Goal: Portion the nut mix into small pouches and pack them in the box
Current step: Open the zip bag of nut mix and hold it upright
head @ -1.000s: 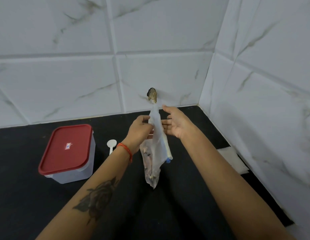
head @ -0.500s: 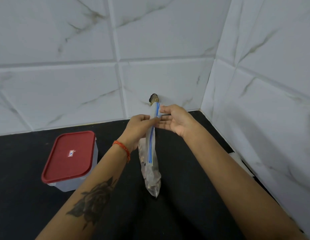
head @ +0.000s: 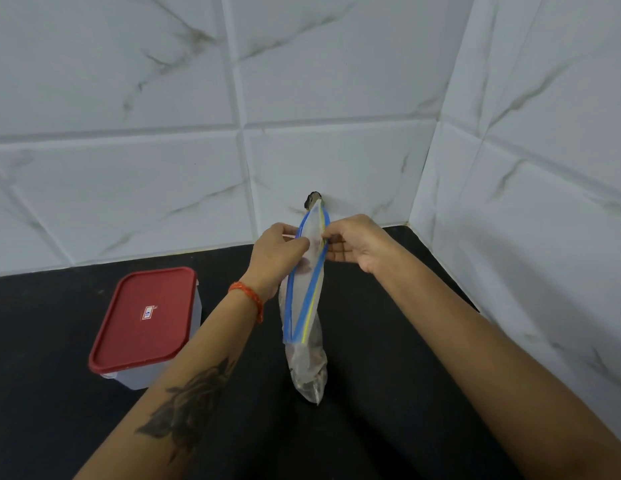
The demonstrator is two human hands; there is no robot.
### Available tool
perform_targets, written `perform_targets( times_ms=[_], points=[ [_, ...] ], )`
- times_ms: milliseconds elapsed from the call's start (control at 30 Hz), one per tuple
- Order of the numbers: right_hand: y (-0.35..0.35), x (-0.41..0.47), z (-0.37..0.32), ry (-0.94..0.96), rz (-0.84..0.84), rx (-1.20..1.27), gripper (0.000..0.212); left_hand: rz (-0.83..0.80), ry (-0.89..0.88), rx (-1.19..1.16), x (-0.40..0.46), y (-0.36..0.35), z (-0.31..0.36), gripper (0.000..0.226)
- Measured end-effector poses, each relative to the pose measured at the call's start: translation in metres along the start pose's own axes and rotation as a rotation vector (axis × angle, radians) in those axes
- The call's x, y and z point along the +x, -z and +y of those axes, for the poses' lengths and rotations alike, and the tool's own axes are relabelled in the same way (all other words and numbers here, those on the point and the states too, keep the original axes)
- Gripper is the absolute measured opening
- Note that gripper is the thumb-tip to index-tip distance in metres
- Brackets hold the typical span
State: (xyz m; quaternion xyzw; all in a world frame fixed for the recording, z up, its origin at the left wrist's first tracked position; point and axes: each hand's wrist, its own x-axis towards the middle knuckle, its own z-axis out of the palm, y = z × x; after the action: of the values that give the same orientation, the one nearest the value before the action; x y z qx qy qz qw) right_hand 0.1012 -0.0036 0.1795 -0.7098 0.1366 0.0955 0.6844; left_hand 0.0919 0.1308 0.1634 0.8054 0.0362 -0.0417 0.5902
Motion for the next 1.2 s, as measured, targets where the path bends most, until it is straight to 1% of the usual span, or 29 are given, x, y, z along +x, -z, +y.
perform_targets(
  times_ms=[67,100,133,167,233,267,300,367,400,433,467,500,567,600,633,700,767,833,867,900,933,967,1000,1033,1067,1100,1133,1167,1200],
  points=[
    [0.001,0.0,-0.002,0.01,-0.023,-0.024,0.011,0.042,-0.062,0.066,0.009,-0.001,0.001,0.035],
    [0.001,0.0,-0.003,0.004,-0.038,-0.019,0.013,0.054,-0.08,0.098,0.015,-0.001,0.002,0.041],
    [0.0,0.0,-0.003,-0.014,-0.054,-0.001,0.015,0.06,-0.088,0.119,0.021,-0.001,0.004,0.04],
    [0.0,0.0,-0.003,-0.038,-0.066,0.023,0.014,0.068,-0.092,0.124,0.026,-0.001,0.005,0.033],
    [0.0,-0.001,-0.001,-0.057,-0.07,0.029,0.013,0.057,-0.059,0.048,0.036,0.001,0.005,0.009],
    [0.0,0.001,0.001,-0.028,-0.036,-0.034,0.015,0.039,-0.016,-0.029,0.04,0.001,0.006,0.012],
    [0.0,0.005,0.002,0.042,0.027,-0.161,0.02,0.021,0.033,-0.101,0.043,0.002,0.006,0.017],
    [-0.002,0.015,0.006,0.288,0.19,-0.494,0.036,0.004,0.084,-0.16,0.045,0.001,0.006,0.023],
    [-0.004,0.02,0.006,0.409,0.216,-0.624,0.042,0.003,0.089,-0.146,0.045,0.0,0.007,0.024],
    [-0.008,0.025,0.005,0.49,0.201,-0.717,0.042,0.005,0.083,-0.132,0.045,-0.002,0.008,0.026],
    [-0.012,0.029,0.004,0.53,0.177,-0.808,0.033,0.009,0.07,-0.114,0.045,-0.004,0.008,0.027],
    [-0.014,0.032,0.003,0.546,0.166,-0.892,0.025,0.019,0.046,-0.091,0.047,-0.005,0.007,0.031],
    [-0.014,0.04,0.003,0.509,0.172,-0.968,0.024,0.039,-0.023,-0.002,0.05,-0.003,0.005,0.041],
    [-0.012,0.043,0.002,0.453,0.175,-0.891,0.02,0.049,-0.069,0.089,0.051,0.0,0.005,0.043],
    [-0.01,0.045,0.0,0.362,0.17,-0.718,0.016,0.069,-0.125,0.199,0.053,0.003,0.003,0.044],
    [-0.006,0.045,-0.005,0.1,0.116,-0.271,0.017,0.118,-0.252,0.374,0.054,0.009,0.002,0.041],
    [-0.003,0.045,-0.006,-0.103,0.029,0.032,0.022,0.092,-0.292,0.405,0.058,0.013,0.004,0.036],
    [-0.001,0.048,-0.003,-0.204,-0.018,0.201,0.021,-0.007,-0.176,0.385,0.064,0.013,0.007,0.038],
    [0.0,0.05,0.0,-0.218,-0.035,0.253,0.02,-0.053,-0.056,0.306,0.067,0.013,0.008,0.038],
    [-0.001,0.05,0.003,-0.208,-0.049,0.265,0.02,-0.099,0.101,0.16,0.07,0.014,0.008,0.036],
    [-0.002,0.05,0.005,-0.158,-0.056,0.214,0.019,-0.162,0.278,-0.052,0.072,0.014,0.008,0.035],
    [-0.003,0.047,0.006,-0.054,-0.041,0.074,0.018,-0.233,0.434,-0.3,0.074,0.014,0.007,0.038],
    [-0.003,0.045,0.008,0.101,-0.004,-0.149,0.019,-0.289,0.54,-0.52,0.075,0.013,0.005,0.046],
    [-0.004,0.044,0.011,0.284,0.053,-0.412,0.023,-0.32,0.595,-0.669,0.075,0.013,0.002,0.053],
    [-0.004,0.045,0.015,0.481,0.114,-0.663,0.026,-0.331,0.61,-0.742,0.074,0.011,0.001,0.054],
    [-0.005,0.045,0.018,0.624,0.164,-0.848,0.027,-0.318,0.57,-0.714,0.072,0.009,0.001,0.048],
    [-0.006,0.047,0.02,0.679,0.201,-0.951,0.028,-0.264,0.465,-0.557,0.068,0.006,0.003,0.045],
    [-0.005,0.05,0.02,0.673,0.223,-0.997,0.029,-0.18,0.291,-0.296,0.064,0.004,0.005,0.046],
    [-0.004,0.054,0.02,0.634,0.218,-0.99,0.03,-0.078,0.076,-0.016,0.063,0.003,0.004,0.046]
  ],
)
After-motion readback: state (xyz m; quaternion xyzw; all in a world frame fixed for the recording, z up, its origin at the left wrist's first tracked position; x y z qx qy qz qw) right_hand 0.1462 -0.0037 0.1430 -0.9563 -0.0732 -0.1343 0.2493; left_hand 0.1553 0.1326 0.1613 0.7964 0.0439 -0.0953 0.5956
